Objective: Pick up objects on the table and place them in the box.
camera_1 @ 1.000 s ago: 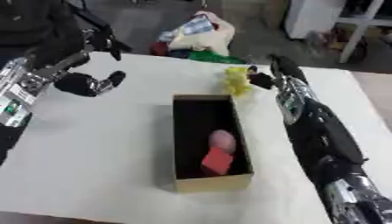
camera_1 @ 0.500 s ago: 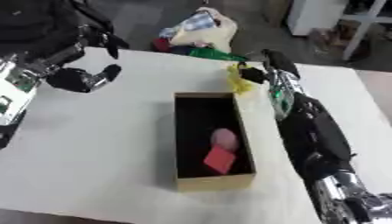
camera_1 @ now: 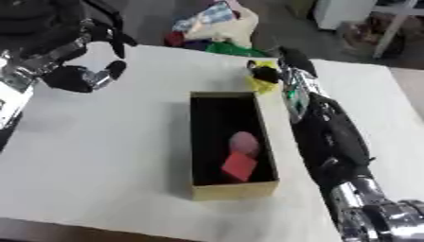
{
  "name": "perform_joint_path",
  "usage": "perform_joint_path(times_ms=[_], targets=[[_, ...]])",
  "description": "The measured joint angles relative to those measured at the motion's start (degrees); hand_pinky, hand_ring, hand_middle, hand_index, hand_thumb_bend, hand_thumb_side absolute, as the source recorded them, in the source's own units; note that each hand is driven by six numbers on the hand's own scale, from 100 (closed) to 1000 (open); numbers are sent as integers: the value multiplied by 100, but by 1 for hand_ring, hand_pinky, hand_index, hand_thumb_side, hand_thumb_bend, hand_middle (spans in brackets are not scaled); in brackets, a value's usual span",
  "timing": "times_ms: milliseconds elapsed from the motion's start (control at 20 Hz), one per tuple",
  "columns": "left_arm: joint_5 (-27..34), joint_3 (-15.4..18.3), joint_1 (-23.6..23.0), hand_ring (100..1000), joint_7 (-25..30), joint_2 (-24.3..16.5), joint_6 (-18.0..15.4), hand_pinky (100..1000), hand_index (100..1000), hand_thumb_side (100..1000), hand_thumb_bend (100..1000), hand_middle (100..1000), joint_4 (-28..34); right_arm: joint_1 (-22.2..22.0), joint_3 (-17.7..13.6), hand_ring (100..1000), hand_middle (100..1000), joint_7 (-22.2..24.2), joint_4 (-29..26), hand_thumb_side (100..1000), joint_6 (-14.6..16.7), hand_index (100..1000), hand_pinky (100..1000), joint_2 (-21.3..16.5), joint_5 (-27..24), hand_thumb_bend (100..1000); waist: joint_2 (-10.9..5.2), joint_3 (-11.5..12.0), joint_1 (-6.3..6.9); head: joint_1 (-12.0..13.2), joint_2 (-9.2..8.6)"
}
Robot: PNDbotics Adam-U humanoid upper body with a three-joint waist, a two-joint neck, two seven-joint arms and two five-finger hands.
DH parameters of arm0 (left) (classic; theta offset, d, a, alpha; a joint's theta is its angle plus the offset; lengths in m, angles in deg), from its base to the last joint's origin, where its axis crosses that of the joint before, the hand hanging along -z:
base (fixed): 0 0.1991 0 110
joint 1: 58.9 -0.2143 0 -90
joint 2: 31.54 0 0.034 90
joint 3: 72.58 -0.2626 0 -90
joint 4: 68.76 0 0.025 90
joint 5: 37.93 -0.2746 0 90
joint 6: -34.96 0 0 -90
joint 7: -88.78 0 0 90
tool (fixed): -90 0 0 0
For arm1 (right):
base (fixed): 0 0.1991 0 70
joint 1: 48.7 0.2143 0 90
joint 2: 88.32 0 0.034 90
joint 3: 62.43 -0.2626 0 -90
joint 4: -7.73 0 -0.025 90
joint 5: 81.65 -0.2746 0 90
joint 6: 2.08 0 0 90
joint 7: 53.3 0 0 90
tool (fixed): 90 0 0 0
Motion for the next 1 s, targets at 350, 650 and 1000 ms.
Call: perform_joint_path(times_ms=[350,650,1000], targets=[[-3,0,2,583,38,0,-16,675,823,826,160,513,-1,0,1,787,851,361,0,722,-222,985,802,41,327,408,28,41,0,-30,85],[-5,0,9,583,54,0,-31,676,824,832,147,513,-1,-5,-8,781,830,579,0,723,-372,961,798,50,519,389,52,69,0,-44,130],[-5,1,21,582,58,1,-34,676,823,844,126,512,-1,-54,-73,744,760,556,0,719,-531,899,772,58,573,310,106,89,5,-44,149]])
